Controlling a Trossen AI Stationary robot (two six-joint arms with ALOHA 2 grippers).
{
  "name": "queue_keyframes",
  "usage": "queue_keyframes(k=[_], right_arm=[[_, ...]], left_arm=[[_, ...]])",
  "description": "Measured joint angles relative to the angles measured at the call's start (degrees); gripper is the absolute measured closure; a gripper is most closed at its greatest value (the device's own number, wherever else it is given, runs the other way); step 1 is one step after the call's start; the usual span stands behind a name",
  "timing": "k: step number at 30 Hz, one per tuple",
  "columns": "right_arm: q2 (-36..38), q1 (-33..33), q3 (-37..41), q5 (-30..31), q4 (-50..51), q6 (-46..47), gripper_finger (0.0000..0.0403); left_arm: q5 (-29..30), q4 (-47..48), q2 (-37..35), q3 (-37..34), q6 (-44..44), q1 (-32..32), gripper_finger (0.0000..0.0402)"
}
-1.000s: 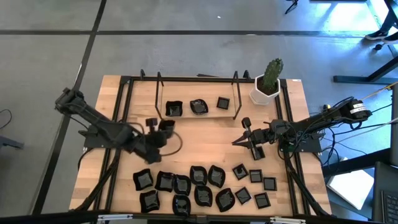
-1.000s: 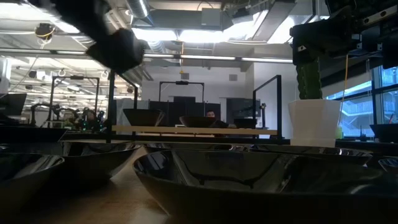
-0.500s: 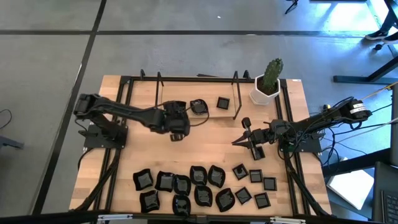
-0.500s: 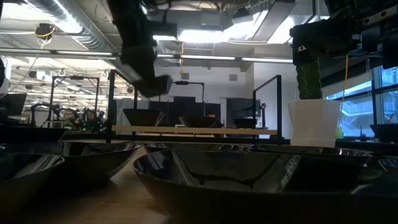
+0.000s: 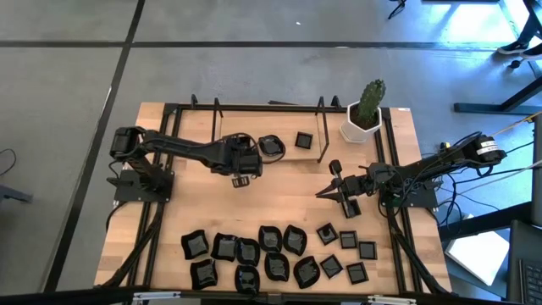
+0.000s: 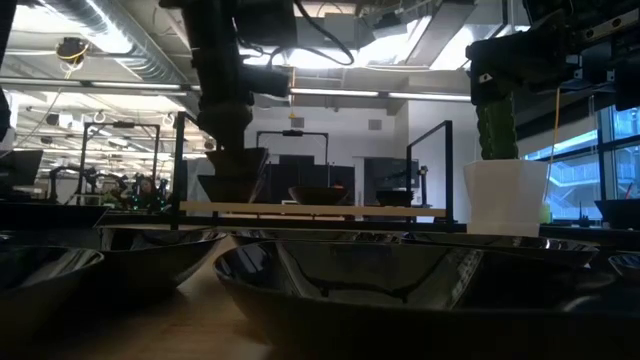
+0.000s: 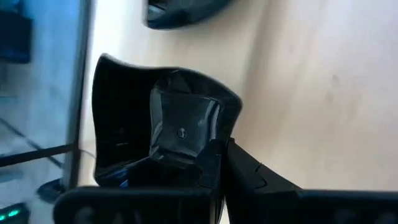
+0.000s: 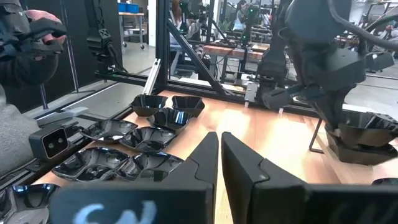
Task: Pick & Place Mini shaped plates
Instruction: Stack the black distorted square plate on top of the black distorted square plate on the shelf
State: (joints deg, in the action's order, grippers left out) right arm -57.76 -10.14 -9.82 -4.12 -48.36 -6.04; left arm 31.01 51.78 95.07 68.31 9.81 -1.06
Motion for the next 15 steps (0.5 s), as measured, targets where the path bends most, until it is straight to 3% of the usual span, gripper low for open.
queue_keyframes(k=[3,15], right_arm=[[0.00,-0.01,0.00,0.00,-0.01,0.00,0.0379],[0.00,0.01,0.00,0.00,0.00,0.00,0.0379]], left_arm=[[-2.03,0.33,0.00,0.00,-0.99,-0.07,0.0398],[0.17,0.53,0.00,0.00,-2.06,-0.09,0.0398]])
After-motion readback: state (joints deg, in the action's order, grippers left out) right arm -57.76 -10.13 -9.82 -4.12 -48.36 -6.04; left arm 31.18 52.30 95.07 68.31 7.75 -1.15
